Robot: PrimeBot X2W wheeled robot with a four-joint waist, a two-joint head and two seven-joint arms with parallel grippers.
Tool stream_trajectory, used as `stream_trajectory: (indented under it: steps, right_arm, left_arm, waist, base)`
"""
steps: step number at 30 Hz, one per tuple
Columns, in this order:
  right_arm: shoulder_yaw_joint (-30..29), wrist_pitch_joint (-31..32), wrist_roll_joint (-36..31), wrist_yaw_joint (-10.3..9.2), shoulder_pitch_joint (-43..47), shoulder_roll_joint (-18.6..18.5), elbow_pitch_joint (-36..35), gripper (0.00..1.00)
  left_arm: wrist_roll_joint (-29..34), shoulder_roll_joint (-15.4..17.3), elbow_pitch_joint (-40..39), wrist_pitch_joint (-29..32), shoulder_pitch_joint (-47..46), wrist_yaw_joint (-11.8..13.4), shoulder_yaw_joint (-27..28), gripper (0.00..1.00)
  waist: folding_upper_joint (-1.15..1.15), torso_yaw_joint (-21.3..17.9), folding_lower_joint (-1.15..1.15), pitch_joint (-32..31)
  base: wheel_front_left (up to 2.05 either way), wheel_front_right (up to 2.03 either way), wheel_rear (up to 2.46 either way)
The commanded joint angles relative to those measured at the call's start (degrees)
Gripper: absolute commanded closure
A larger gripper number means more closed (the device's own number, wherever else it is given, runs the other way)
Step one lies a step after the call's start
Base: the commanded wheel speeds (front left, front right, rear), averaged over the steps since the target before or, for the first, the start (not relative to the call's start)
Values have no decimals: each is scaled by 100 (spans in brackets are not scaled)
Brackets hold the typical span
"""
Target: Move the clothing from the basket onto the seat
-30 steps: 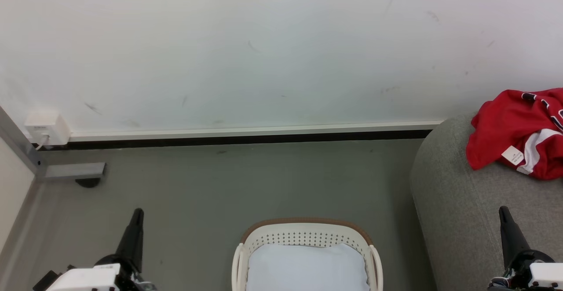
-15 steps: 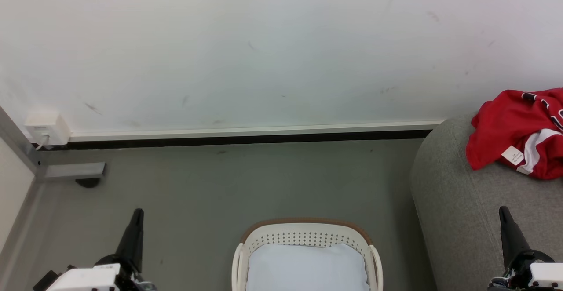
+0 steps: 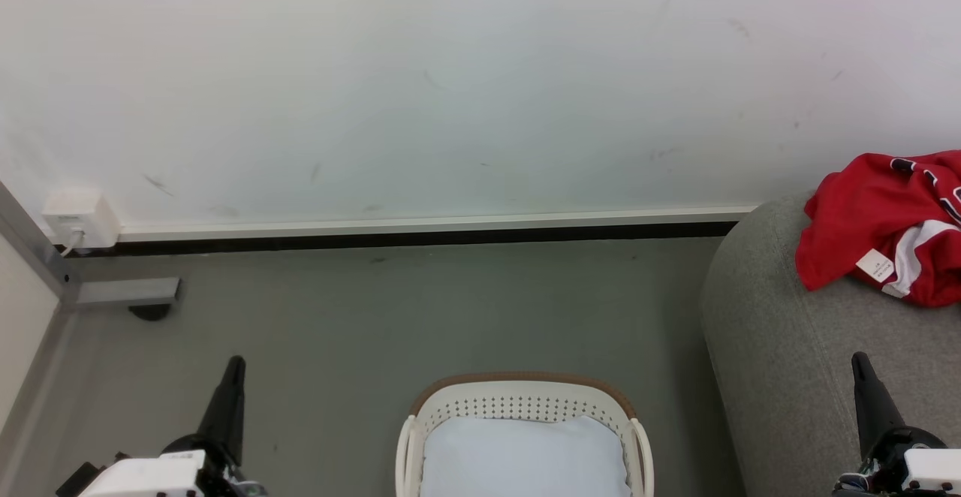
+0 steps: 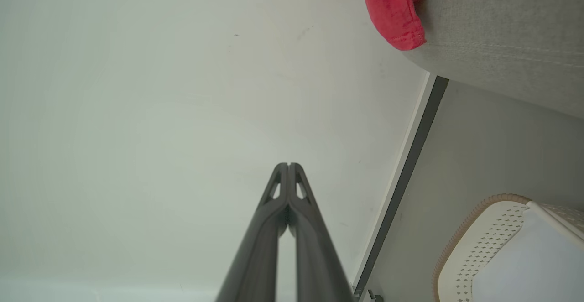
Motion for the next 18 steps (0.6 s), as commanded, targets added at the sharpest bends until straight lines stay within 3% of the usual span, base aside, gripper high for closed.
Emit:
stream_trajectory:
  steps: [1,18]
  right_arm:
    - [-22,24,6,-12,-33,-41,-32,100]
    - [-21,24,6,-12,-33,-41,-32,100]
  left_arm:
    - [-73,40,-14,28,-33,-24,13,100]
    - [-74,40,-14,28,-32,-25,12,100]
  waist:
    - [0,0,0,0]
    - [0,0,0,0]
  base:
    - [0,0,0]
    - [0,0,0]
